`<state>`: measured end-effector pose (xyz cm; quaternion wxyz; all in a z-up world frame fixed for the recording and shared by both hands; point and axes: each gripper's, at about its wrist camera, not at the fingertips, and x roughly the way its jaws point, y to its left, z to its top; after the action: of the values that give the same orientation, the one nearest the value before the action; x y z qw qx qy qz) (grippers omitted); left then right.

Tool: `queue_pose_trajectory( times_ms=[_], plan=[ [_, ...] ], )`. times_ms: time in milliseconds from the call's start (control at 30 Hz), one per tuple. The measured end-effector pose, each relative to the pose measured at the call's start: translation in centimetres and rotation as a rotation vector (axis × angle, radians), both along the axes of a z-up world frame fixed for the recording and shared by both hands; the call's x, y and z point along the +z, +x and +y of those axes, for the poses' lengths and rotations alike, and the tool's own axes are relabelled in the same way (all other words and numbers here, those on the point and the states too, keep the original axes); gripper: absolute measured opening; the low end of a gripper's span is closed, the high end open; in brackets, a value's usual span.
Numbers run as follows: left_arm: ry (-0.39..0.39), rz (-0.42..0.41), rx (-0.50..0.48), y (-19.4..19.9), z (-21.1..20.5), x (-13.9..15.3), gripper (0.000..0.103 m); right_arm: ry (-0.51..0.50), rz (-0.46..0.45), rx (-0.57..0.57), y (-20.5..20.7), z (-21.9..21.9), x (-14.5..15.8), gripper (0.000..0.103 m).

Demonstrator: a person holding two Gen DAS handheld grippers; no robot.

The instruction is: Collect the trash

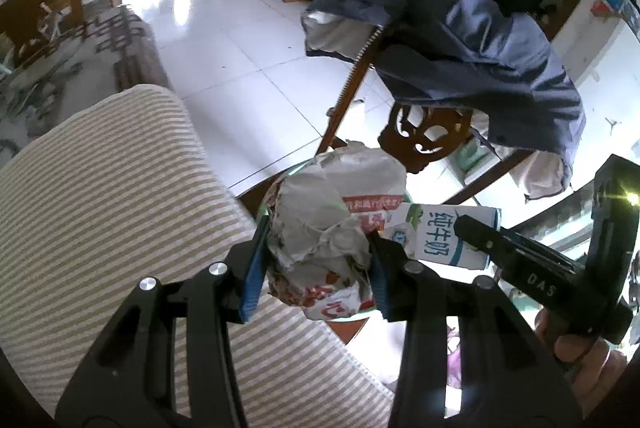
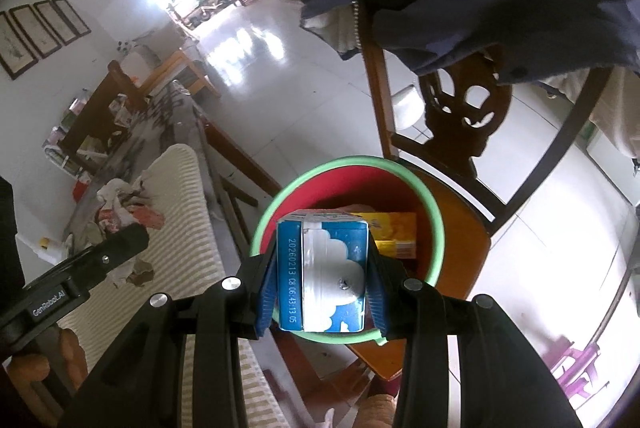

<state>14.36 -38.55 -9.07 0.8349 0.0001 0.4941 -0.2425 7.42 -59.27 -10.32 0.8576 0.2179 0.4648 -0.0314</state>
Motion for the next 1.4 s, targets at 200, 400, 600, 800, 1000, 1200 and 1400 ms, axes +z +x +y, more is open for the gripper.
queue_pose_trajectory(
  times_ms=[200,400,600,800,1000,1200,1400],
  plan=[
    [-0.011,-0.008,-0.032,0.4,-1.8,-0.4,0.067,0.001,0.012,-0.015,-0.2,-0.9,-0.4,0.037],
    [-0.008,-0.02,-0.03,0.6,-1.8,-0.4,0.074,0.004,0.014,-0.013,0.0,-1.0,-0.6,0.037],
    [-0.007,-0.057,-0.016,0.5,-1.2,0.3,0.091,-0.002,0.029,-0.005,0.6,-0.4,-1.1,0.037],
    [-0.005,-0.099,-0.016,0.1,-0.1,1.2,0.097,0.002,0.042,-0.01,0.9,0.4,-1.7,0.042],
    [-0.002,-0.135,0.005,-0.5,1.9,1.5,0.097,-0.042,-0.002,-0.014,0.7,2.1,-1.1,0.069],
    [-0.013,-0.144,0.07,-0.9,5.8,2.0,0.097,-0.104,-0.049,0.025,0.7,5.7,0.3,0.082],
    [-0.062,-0.289,0.186,-2.7,12.2,5.2,0.098,-0.217,-0.207,0.084,0.1,12.2,4.3,0.096]
  ],
)
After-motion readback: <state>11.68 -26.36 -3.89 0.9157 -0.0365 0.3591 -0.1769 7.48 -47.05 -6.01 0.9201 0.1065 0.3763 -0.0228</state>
